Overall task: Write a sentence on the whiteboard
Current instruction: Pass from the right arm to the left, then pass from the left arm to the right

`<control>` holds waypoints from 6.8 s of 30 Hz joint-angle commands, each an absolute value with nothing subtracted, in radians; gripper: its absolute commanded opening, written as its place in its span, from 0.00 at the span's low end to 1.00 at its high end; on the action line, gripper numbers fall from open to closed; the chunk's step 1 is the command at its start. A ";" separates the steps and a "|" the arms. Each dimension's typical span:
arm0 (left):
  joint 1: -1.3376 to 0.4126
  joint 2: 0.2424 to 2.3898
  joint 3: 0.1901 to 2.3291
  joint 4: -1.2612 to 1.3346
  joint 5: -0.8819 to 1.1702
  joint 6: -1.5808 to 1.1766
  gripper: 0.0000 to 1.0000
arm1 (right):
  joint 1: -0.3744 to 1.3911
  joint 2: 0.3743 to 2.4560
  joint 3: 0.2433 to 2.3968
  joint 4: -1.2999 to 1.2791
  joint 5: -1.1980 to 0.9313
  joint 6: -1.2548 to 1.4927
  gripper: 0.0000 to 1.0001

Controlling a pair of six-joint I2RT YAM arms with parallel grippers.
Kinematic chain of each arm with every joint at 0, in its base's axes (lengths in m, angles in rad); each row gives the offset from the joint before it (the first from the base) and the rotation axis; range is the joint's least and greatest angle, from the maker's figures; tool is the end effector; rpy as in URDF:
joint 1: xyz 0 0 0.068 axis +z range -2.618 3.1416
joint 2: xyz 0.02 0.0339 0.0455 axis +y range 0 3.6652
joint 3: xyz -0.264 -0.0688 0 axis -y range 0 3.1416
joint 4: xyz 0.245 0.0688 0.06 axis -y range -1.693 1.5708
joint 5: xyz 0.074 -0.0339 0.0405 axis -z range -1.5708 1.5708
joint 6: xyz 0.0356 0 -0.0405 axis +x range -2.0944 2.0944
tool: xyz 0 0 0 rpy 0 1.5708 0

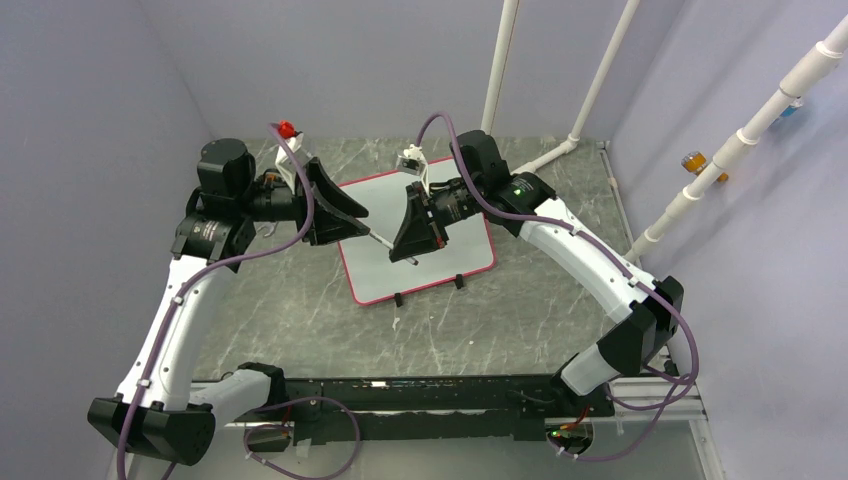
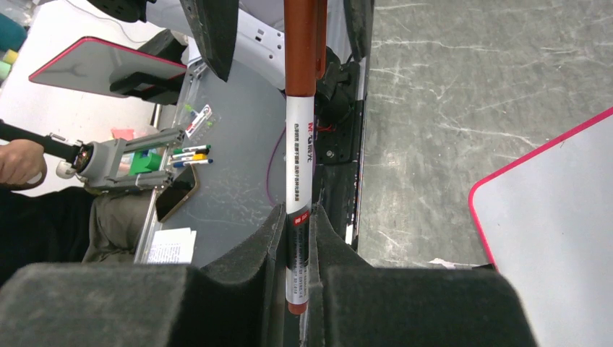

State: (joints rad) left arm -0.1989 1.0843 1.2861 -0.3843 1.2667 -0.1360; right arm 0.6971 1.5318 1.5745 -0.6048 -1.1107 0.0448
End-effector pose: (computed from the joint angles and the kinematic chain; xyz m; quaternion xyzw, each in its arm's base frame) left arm 0.1970 -0.0744 0.4394 0.3979 0.6073 -0.5345 0.4326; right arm 0.2309 0.2350 0.3998 -0.4797 0.6231 0.5790 0.2154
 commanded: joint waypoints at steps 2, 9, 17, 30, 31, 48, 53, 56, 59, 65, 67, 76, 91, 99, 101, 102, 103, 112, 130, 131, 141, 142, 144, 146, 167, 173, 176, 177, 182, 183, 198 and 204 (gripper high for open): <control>-0.208 1.093 1.307 -0.438 1.258 -0.059 0.53 | 0.695 1.536 1.625 -0.591 -1.146 0.020 0.00; -0.219 1.090 1.291 -0.454 1.241 -0.045 0.48 | 0.696 1.543 1.634 -0.593 -1.149 0.016 0.00; -0.236 1.106 1.318 -0.501 1.210 -0.035 0.03 | 0.695 1.544 1.631 -0.573 -1.136 0.032 0.00; -0.236 0.975 1.178 -0.114 1.076 -0.393 0.00 | 0.667 1.440 1.519 -0.275 -0.870 0.246 0.94; -0.236 0.967 1.173 -0.088 1.058 -0.423 0.00 | 0.660 1.418 1.491 -0.225 -0.855 0.278 0.95; -0.235 0.974 1.150 0.041 0.703 -1.043 0.00 | 0.609 1.336 1.416 0.234 -0.883 0.469 0.94; -0.235 0.994 1.151 0.077 0.707 -1.156 0.00 | 0.609 1.350 1.462 0.197 -0.855 0.422 0.89; -0.233 1.006 1.133 0.128 0.719 -1.251 0.00 | 0.608 1.364 1.484 0.189 -0.855 0.405 0.86; -0.232 1.009 1.102 0.217 0.735 -1.342 0.00 | 0.607 1.378 1.504 0.186 -0.865 0.395 0.84; -0.217 1.019 1.131 0.193 0.776 -1.360 0.00 | 0.603 1.406 1.559 0.127 -0.869 0.346 0.79; -0.200 1.016 1.125 0.202 0.791 -1.378 0.00 | 0.602 1.415 1.573 0.102 -0.880 0.336 0.76; -0.164 1.032 1.114 0.282 0.833 -1.454 0.00 | 0.599 1.450 1.602 0.049 -0.954 0.311 0.64; -0.163 1.031 1.090 0.301 0.816 -1.474 0.00 | 0.600 1.472 1.588 0.211 -0.970 0.395 0.46; -0.164 1.035 1.087 0.284 0.812 -1.451 0.00 | 0.599 1.495 1.610 0.203 -0.974 0.396 0.38; -0.164 1.033 1.091 0.274 0.806 -1.436 0.00 | 0.601 1.501 1.616 0.197 -0.976 0.395 0.36; -0.164 1.032 1.091 0.275 0.803 -1.433 0.00 | 0.601 1.503 1.618 0.196 -0.978 0.395 0.35; -0.164 1.030 1.089 0.279 0.802 -1.433 0.00 | 0.599 1.504 1.620 0.194 -0.980 0.395 0.34; -0.164 1.036 1.089 0.258 0.800 -1.414 0.00 | 0.600 1.515 1.626 0.212 -0.991 0.413 0.25; -0.162 1.036 1.111 0.232 0.763 -1.378 0.00 | 0.601 1.530 1.638 0.179 -1.020 0.409 0.17; -0.161 1.035 1.111 0.231 0.762 -1.376 0.00 | 0.601 1.527 1.636 0.181 -1.022 0.412 0.17; -0.141 1.011 1.111 0.220 0.740 -1.364 0.00 | 0.601 1.531 1.632 0.210 -1.036 0.439 0.24; -0.137 1.009 1.108 0.229 0.741 -1.368 0.00 | 0.601 1.533 1.633 0.210 -1.035 0.440 0.24; -0.127 1.005 1.103 0.238 0.741 -1.375 0.00 | 0.601 1.535 1.633 0.211 -1.039 0.443 0.26; -0.123 1.004 1.105 0.239 0.743 -1.377 0.00 | 0.602 1.535 1.633 0.212 -1.040 0.443 0.28; -0.121 1.009 1.059 0.326 0.753 -1.422 0.00 | 0.601 1.569 1.652 0.316 -1.065 0.532 0.41; -0.122 1.008 1.050 0.324 0.755 -1.419 0.00 | 0.602 1.585 1.665 0.338 -1.064 0.553 0.39; -0.122 1.006 1.052 0.306 0.752 -1.401 0.00 | 0.604 1.592 1.670 0.341 -1.064 0.558 0.38; -0.121 1.006 1.051 0.304 0.752 -1.397 0.00 | 0.604 1.594 1.673 0.341 -1.066 0.560 0.38; -0.122 1.016 1.056 0.298 0.763 -1.385 0.00 | 0.610 1.602 1.679 0.333 -1.072 0.559 0.35; -0.122 1.017 1.054 0.299 0.761 -1.385 0.00 | 0.612 1.603 1.681 0.328 -1.072 0.556 0.34; -0.121 1.028 1.076 0.231 0.762 -1.319 0.00 | 0.626 1.620 1.700 0.312 -1.084 0.551 0.28; -0.121 1.035 1.083 0.234 0.761 -1.314 0.00 | 0.632 1.625 1.705 0.295 -1.092 0.536 0.25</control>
